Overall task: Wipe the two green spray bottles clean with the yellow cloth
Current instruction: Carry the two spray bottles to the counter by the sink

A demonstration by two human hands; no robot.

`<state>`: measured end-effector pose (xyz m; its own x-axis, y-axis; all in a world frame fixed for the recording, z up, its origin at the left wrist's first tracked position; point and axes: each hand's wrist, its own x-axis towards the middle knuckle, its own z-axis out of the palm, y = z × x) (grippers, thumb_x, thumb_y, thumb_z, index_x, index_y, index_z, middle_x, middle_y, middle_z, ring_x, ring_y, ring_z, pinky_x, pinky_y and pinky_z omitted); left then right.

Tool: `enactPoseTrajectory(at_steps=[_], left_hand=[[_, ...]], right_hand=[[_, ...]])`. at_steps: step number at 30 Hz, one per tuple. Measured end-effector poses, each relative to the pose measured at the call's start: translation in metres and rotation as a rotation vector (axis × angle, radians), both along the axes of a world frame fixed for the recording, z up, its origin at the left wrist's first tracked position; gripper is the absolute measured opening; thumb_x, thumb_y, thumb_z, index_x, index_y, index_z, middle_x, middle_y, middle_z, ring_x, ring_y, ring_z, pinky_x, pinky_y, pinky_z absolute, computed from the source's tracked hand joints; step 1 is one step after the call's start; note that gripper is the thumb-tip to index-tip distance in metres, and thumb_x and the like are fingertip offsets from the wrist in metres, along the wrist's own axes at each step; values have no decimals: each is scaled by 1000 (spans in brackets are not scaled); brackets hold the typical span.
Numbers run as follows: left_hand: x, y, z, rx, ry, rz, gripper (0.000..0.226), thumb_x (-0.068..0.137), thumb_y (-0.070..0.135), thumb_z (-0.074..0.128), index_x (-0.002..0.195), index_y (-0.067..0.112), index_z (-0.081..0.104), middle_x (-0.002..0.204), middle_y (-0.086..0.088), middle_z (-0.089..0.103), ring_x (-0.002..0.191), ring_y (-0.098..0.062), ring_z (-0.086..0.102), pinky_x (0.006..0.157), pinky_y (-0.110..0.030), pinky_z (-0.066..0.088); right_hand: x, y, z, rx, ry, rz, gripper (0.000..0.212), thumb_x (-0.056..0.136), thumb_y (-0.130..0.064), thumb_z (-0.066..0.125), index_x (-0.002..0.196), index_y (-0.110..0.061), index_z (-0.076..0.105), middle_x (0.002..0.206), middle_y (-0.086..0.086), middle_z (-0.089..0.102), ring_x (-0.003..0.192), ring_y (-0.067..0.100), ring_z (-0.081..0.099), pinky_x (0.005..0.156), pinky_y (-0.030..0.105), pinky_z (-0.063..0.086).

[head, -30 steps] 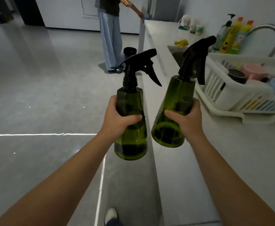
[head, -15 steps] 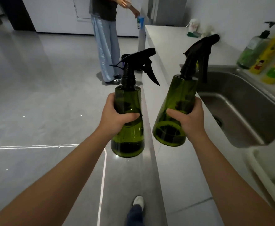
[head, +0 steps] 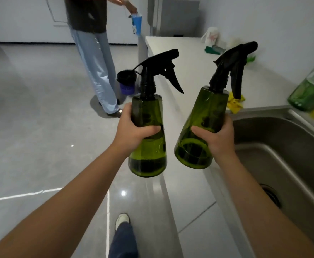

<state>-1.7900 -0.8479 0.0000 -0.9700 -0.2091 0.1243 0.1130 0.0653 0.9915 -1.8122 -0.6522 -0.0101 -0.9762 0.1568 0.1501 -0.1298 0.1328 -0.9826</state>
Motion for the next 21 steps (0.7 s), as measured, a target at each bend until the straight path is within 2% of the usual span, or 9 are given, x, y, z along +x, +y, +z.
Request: enactPoseTrajectory(at_steps=[4,10,12,14,17,21], left_hand=[[-107,-11,-3,-5,-11,-129,60,64,-1,74,107,21,39,91,11,54,83,-2,54,62,-15,50],[-248,-6,11,-30,-18,-295,66,55,7,79,105,23,38,91,11,53,86,-4,55,72,-29,48],[-291,6,14,-30,-5,-358,67,50,15,75,105,24,38,93,11,54,87,-5,56,73,-29,50],[-329,20,16,-35,9,-409,67,50,15,75,105,24,38,95,7,55,92,-11,57,76,-32,51],[-389,49,15,-37,44,-481,64,61,2,76,106,23,36,96,7,52,91,-8,55,73,-27,49],[-458,90,13,-51,81,-548,62,62,-1,75,106,21,36,94,11,50,89,-4,54,73,-21,48]], right_hand=[[-84,-10,-1,-13,13,-128,66,63,-4,76,117,-13,40,98,-4,56,90,12,57,75,30,49],[-183,-4,8,-66,14,-339,59,66,-1,73,113,-15,41,92,-9,56,84,4,59,69,26,52],[-212,5,10,-56,27,-411,57,67,-1,72,112,-15,41,89,-11,54,75,-3,60,62,15,53],[-237,15,12,-46,34,-458,58,68,-1,72,114,-14,40,88,-14,51,74,-4,57,57,7,49],[-278,35,8,-48,39,-541,58,67,-4,73,111,-21,38,90,-16,50,80,-1,53,61,13,46],[-328,64,7,-48,45,-609,58,66,-5,74,108,-22,38,92,-14,52,83,-1,54,63,13,48]])
